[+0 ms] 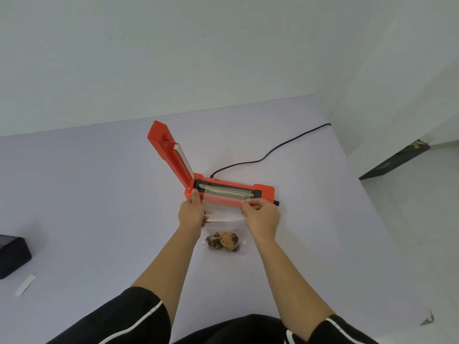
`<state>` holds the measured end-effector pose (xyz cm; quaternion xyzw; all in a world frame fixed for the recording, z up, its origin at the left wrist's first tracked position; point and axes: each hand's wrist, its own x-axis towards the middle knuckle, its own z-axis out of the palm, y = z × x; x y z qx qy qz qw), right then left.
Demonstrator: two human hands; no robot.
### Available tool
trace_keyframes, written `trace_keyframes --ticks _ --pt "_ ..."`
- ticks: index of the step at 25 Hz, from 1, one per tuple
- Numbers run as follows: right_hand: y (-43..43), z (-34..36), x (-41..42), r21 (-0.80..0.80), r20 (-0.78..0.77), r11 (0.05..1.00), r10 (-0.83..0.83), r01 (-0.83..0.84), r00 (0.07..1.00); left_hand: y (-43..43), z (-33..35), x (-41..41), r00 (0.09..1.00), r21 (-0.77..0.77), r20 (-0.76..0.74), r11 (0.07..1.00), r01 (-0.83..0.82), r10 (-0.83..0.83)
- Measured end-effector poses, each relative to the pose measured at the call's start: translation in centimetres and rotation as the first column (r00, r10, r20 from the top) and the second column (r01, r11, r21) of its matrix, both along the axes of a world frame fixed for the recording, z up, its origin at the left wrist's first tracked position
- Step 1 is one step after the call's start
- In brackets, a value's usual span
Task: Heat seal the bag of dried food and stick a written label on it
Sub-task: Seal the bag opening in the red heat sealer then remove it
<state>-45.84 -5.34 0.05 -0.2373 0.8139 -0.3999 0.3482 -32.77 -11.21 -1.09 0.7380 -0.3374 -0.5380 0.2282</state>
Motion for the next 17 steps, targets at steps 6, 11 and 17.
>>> trace_keyframes --ticks 6,11,17 --pt "0.1 0.0 0.3 -0.006 -0.166 0.995 0.095 -0.097 0.982 -0.3 0.1 0.4 0.999 0.038 -0.045 0.999 -0.003 0.005" --pt "0.6 0.2 0.5 -0.077 -0.241 0.982 0.15 -0.173 0.959 0.0 -0.4 0.1 1.0 0.016 -0.018 1.0 0.004 -0.004" --pt "1.0 0.2 0.4 -0.272 -0.209 0.948 0.11 -0.166 0.972 0.1 -0.1 -0.1 1.0 0.02 -0.011 1.0 -0.004 0.004"
